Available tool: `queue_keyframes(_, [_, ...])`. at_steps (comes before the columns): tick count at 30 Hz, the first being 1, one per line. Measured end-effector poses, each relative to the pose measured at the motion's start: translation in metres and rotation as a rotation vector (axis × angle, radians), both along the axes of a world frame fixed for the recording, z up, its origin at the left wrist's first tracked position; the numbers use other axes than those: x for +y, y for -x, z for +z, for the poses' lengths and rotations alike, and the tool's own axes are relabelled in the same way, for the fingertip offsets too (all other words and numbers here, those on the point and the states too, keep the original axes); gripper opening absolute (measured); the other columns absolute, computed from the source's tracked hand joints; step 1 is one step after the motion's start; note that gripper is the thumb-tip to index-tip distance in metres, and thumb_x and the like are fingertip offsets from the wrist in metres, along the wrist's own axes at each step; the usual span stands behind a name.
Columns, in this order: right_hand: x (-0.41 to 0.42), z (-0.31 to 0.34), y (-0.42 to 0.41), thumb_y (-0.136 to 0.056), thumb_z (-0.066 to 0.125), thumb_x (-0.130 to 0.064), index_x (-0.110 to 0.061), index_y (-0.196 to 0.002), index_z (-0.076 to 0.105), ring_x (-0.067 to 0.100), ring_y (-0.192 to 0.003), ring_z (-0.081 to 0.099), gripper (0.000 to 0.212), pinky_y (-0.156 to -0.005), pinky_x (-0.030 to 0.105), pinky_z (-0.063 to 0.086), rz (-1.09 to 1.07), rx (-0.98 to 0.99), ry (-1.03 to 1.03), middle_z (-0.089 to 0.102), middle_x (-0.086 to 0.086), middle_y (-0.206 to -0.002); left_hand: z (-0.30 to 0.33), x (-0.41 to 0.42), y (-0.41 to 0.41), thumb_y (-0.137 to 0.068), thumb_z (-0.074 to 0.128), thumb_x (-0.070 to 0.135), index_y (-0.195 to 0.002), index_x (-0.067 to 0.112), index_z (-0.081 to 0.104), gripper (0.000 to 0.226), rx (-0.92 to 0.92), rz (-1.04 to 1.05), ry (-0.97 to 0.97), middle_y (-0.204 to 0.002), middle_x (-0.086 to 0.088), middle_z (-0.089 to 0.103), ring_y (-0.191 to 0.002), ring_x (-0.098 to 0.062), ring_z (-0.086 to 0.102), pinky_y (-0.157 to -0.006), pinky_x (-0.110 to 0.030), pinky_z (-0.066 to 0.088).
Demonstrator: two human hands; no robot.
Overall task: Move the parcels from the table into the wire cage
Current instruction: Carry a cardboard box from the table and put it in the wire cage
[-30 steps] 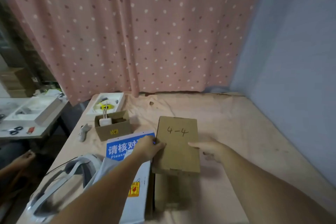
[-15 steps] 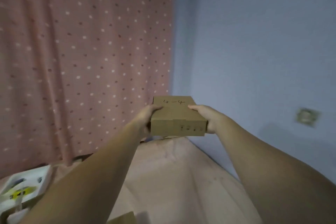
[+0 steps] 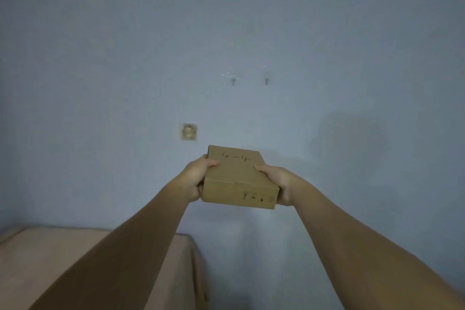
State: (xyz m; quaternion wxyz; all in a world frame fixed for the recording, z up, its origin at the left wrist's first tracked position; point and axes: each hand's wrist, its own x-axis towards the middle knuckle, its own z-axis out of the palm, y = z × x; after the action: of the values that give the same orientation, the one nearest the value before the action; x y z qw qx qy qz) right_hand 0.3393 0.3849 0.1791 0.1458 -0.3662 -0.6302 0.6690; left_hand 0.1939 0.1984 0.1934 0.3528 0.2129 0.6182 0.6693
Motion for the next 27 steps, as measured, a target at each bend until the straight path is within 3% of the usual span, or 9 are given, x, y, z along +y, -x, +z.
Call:
queue_keyframes(8, [0.098, 0.015, -0.335, -0.096, 0.069, -0.051, -0.013, -0.132, 0.065, 0.032, -0.1, 0.078, 0.053, -0.085, 0.046, 0.062, -0.501, -0.026, -0.057, 0.079, 0.014, -0.114, 0.009, 0.199, -0.258, -0.104, 0.057, 0.022, -0.128, 0.023, 0.066, 0.026, -0.013, -0.54, -0.027, -0.122, -0.013, 0.073, -0.091, -0.028, 0.071, -0.073, -0.04, 0.061])
queue_keyframes(15, [0.1, 0.03, -0.593, -0.096, 0.056, -0.067, -0.008, -0.123, 0.065, 0.034, -0.095, 0.076, 0.065, -0.087, 0.047, 0.062, -0.849, -0.073, -0.09, 0.078, 0.019, -0.113, 0.014, 0.285, -0.502, -0.104, 0.058, 0.026, -0.126, 0.031, 0.068, 0.024, -0.024, -0.927, -0.04, -0.117, -0.008, 0.074, -0.095, -0.025, 0.071, -0.066, -0.036, 0.059])
queue_keyframes(20, [0.1, 0.032, -0.715, -0.1, 0.061, -0.056, -0.008, -0.122, 0.066, 0.029, -0.078, 0.076, 0.053, -0.067, 0.039, 0.061, -1.066, -0.133, -0.087, 0.079, 0.014, -0.098, 0.013, 0.338, -0.635, -0.107, 0.055, 0.024, -0.127, 0.029, 0.067, 0.024, -0.074, -1.107, -0.004, -0.117, -0.01, 0.074, -0.097, -0.028, 0.072, -0.071, -0.041, 0.06])
queue_keyframes(27, [0.144, -0.001, -0.827, -0.095, 0.068, -0.055, -0.011, -0.126, 0.064, 0.029, -0.081, 0.077, 0.054, -0.067, 0.039, 0.062, -1.278, -0.124, -0.018, 0.079, 0.014, -0.107, -0.014, 0.428, -0.763, -0.107, 0.054, 0.022, -0.128, 0.025, 0.066, 0.024, -0.059, -1.296, 0.062, -0.121, -0.012, 0.072, -0.108, -0.031, 0.07, -0.082, -0.048, 0.06])
